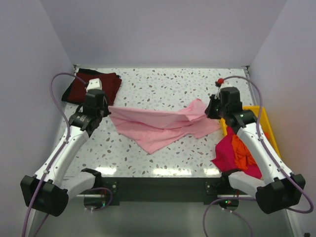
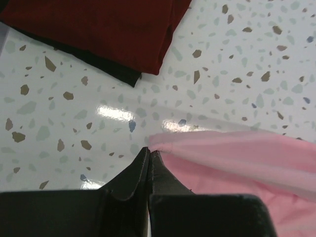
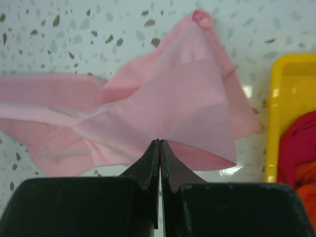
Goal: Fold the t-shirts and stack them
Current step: Flatten the tshirt out
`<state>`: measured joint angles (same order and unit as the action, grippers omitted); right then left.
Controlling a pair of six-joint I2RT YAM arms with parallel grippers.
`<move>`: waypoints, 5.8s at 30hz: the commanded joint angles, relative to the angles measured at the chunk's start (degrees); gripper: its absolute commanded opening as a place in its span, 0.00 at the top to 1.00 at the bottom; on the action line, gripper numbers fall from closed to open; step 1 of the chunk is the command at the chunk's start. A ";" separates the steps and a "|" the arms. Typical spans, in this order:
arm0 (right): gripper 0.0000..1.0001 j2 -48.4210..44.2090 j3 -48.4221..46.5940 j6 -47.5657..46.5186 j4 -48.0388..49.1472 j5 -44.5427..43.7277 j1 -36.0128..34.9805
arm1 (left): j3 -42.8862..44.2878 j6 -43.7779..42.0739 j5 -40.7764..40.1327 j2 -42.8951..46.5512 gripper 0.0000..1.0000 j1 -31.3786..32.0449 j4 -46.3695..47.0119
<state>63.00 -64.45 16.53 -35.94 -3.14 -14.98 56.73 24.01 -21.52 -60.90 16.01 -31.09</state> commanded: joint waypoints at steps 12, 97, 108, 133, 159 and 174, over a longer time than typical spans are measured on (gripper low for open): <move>0.31 -1.24 22.17 10.10 0.60 4.81 -2.77 | -6.37 -6.61 -0.99 -4.40 1.00 -5.72 4.11; 1.00 9.77 -20.41 -1.33 -4.39 -1.08 3.64 | 20.94 -10.56 11.67 -12.13 1.00 -7.83 2.27; 1.00 3.89 -41.89 -5.98 -8.18 -3.63 3.91 | 45.48 -18.73 27.66 -12.49 1.00 -7.92 -7.84; 1.00 -3.42 -57.03 -12.32 -8.10 -4.86 3.82 | 57.45 -17.33 34.53 -8.52 1.00 -7.92 -13.47; 1.00 -1.65 -53.94 -7.31 -5.18 0.32 3.82 | 51.55 -17.68 30.75 -7.48 1.00 -7.92 -13.20; 1.00 -3.41 -65.37 -7.75 -8.27 -1.52 3.82 | 61.21 -17.95 33.20 -4.13 1.00 -7.92 -21.37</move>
<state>58.78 -128.46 8.58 -44.25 -3.53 -11.22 114.43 6.26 10.41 -64.10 8.62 -50.11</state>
